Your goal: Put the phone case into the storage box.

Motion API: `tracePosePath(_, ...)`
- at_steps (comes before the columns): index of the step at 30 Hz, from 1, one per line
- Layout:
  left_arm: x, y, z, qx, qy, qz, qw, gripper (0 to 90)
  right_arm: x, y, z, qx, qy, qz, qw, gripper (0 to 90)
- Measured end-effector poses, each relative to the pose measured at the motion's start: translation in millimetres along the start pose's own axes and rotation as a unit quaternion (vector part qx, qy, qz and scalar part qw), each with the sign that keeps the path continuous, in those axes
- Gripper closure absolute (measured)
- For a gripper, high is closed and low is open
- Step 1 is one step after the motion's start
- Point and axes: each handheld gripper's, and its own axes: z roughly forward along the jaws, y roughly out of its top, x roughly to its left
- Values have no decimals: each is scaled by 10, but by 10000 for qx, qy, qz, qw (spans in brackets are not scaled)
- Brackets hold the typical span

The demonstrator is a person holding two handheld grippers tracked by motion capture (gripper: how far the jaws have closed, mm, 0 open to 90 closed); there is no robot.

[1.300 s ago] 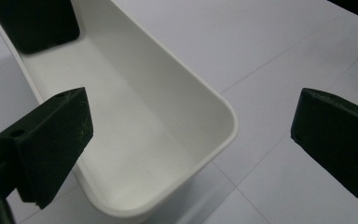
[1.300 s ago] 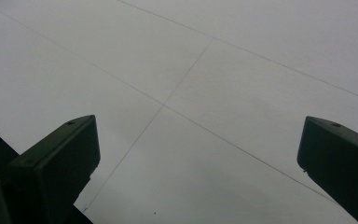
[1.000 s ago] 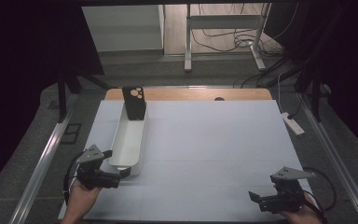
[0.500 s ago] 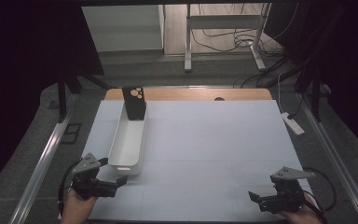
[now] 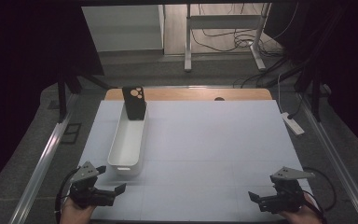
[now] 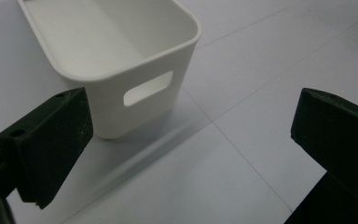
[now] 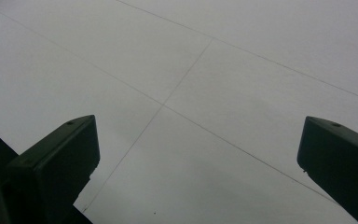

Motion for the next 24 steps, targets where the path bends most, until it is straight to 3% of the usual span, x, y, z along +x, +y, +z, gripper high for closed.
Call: tracePosePath(24,-73,-222,-78,85,104,-147,9998,0,4,-1,-1,-8,-5,-13,10000,0)
